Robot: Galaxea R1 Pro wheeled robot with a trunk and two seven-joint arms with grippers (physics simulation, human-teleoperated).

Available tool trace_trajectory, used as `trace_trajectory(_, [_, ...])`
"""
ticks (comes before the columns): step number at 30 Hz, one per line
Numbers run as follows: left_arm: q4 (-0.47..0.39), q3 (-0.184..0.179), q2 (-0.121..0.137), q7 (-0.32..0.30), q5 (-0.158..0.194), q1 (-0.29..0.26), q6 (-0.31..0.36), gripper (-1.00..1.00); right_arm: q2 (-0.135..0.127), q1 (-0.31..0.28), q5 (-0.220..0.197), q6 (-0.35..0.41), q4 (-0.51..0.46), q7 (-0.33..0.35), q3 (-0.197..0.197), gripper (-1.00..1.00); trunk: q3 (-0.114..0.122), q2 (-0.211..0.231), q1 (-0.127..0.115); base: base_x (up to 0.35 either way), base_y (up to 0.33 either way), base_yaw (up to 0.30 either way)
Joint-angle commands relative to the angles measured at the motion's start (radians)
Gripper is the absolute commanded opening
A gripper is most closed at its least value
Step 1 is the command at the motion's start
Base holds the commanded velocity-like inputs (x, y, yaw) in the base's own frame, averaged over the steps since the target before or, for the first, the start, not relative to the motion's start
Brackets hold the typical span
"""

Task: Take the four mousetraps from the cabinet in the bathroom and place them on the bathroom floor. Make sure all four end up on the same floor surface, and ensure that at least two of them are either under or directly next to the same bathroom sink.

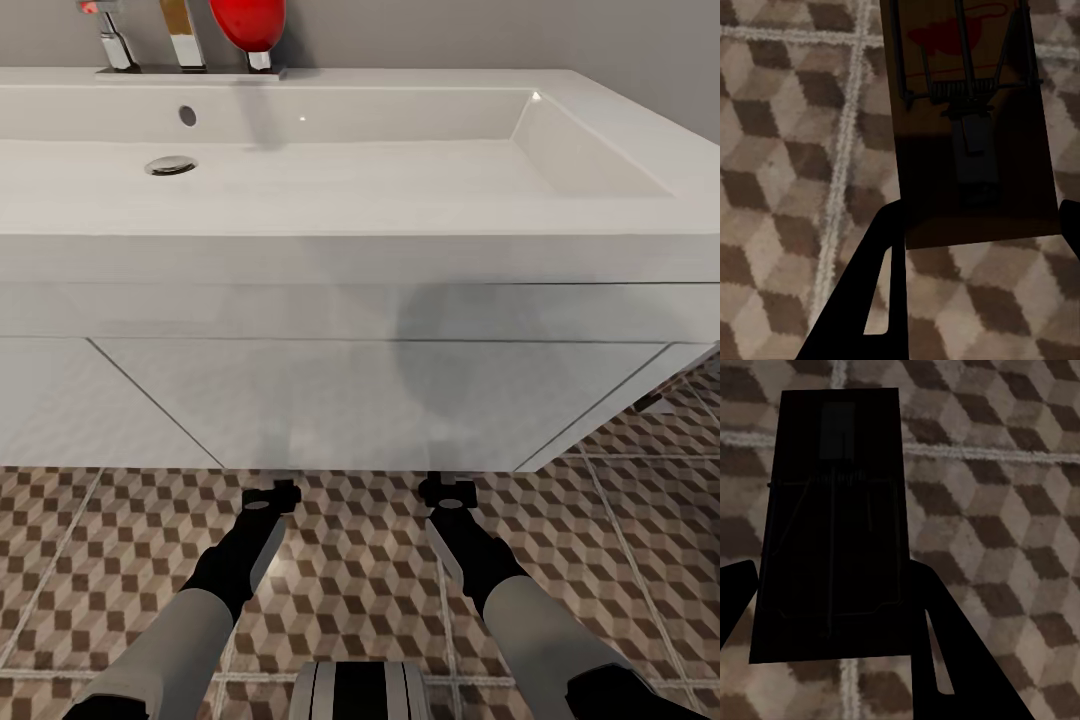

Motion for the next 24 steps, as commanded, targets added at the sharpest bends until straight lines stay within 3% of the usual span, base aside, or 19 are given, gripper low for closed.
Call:
trace_trajectory(1, [-0.002, -0.005, 0.001, 0.009, 0.002, 0.000, 0.006, -1.00, -0.001, 0.000, -0.009, 0.005, -0.001, -0.009, 0.007, -1.00, -0.001, 0.000, 0.000, 0.000, 0.000, 0.000])
trace_trajectory(7, [0.000, -0.006, 0.002, 0.009, 0.002, 0.000, 0.009, -1.00, -0.001, 0.000, -0.009, 0.005, -0.001, -0.009, 0.007, -1.00, -0.024, -0.002, 0.003, 0.000, 0.000, 0.000])
trace_trajectory(12, [-0.001, -0.008, 0.002, 0.009, 0.002, 0.000, 0.007, -1.00, -0.001, 0.000, -0.009, 0.006, -0.001, -0.008, 0.007, -1.00, -0.024, -0.002, 0.003, 0.000, 0.000, 0.000])
trace_trajectory(24, [-0.001, -0.008, 0.002, 0.011, 0.000, 0.000, 0.013, -1.00, -0.001, 0.000, -0.011, 0.009, -0.001, -0.006, 0.007, -1.00, -0.070, -0.004, 0.008, 0.000, 0.000, 0.000])
